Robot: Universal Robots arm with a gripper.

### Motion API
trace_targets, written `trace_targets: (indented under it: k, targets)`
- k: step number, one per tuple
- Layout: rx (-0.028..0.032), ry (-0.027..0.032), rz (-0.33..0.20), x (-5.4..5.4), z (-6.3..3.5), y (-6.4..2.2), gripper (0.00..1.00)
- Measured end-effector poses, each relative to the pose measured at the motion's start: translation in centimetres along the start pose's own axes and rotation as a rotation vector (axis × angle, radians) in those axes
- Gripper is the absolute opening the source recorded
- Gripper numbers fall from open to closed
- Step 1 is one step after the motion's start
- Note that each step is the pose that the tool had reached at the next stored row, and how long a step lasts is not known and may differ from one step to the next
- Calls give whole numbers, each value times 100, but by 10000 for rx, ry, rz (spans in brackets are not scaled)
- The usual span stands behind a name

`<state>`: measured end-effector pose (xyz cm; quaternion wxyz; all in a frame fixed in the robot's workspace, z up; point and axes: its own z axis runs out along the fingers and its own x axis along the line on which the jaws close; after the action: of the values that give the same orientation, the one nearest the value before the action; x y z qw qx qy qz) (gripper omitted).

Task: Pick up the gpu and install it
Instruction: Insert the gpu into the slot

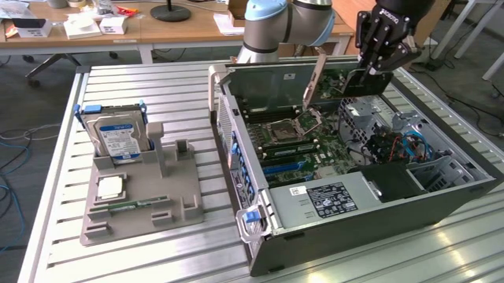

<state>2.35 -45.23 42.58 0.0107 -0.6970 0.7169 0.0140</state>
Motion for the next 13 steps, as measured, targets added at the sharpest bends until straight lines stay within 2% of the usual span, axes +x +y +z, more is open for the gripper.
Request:
trace_targets:
  k: [8,13]
  targets:
    - [189,-8,-7,6,2,211,27]
    - [204,-7,-9,7,2,242,27]
